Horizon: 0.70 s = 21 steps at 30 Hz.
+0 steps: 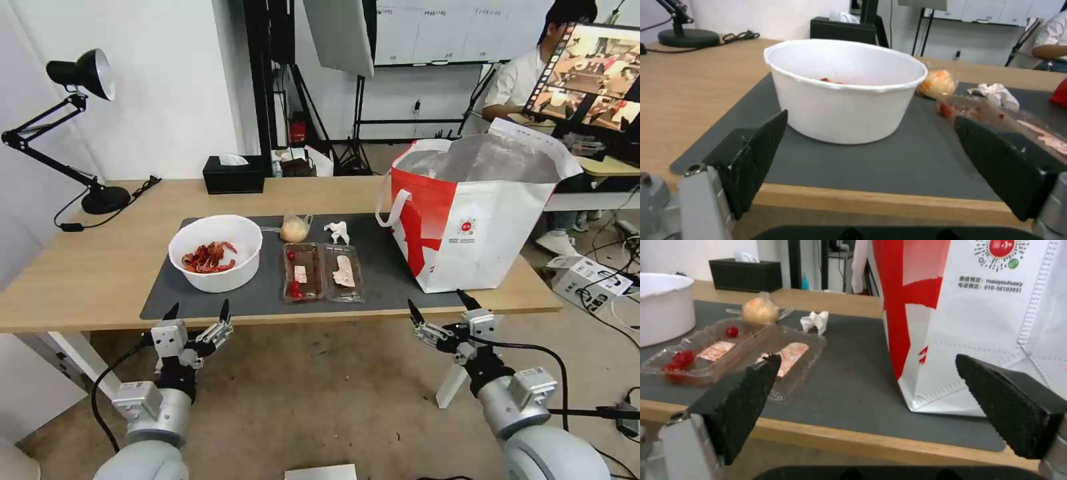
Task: Pick up the trash from the table and place it into the takeout bag.
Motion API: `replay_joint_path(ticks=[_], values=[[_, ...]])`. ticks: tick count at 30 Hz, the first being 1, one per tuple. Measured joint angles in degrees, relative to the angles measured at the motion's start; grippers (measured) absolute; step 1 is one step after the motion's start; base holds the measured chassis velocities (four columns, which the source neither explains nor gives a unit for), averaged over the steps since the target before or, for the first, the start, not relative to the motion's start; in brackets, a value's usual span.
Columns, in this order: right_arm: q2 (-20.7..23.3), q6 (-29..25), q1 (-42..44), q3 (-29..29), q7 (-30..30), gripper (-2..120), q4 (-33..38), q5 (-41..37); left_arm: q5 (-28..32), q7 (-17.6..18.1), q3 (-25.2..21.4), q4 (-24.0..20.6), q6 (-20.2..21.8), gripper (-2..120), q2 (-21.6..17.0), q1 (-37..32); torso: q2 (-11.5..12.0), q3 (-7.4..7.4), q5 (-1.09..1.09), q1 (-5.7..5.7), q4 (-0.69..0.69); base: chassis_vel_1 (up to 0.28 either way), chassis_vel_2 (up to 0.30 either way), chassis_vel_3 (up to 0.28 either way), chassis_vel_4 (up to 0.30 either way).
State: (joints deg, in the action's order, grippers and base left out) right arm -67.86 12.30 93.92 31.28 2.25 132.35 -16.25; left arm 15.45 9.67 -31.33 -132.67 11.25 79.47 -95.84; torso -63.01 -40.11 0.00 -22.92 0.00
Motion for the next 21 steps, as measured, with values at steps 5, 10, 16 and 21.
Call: replay_joint_path(ticks=[5,10,16,21], values=[[-0.4,-0.1,-0.1,-0.7,-0.1,100,-0.7,0.4,-0.1,-0.2,0.2,0.3,0.0,100,0.3,-0.1,0.0,0.00,0.00,0.00,0.00,0.000,0.000,0.000,0.000],[-0.8,-0.1,-0.1,-1.3,-0.2,100,-1.0,0.6,-0.2,-0.3,0.4,0.5,0.0,100,0.4,-0.3,0.0,0.00,0.00,0.00,0.00,0.000,0.000,0.000,0.000],[-1.0,-0.1,-0.1,-1.9,-0.2,100,-1.0,0.5,0.4,-0.7,0.3,0.3,0.0,100,0.3,-0.6,0.0,0.00,0.00,0.00,0.00,0.000,0.000,0.000,0.000],[-1.0,-0.1,-0.2,-3.5,0.8,100,-0.5,-4.6,1.0,-0.7,0.2,0.1,-0.1,100,0.5,-1.0,0.0,0.00,0.00,0.00,0.00,0.000,0.000,0.000,0.000]])
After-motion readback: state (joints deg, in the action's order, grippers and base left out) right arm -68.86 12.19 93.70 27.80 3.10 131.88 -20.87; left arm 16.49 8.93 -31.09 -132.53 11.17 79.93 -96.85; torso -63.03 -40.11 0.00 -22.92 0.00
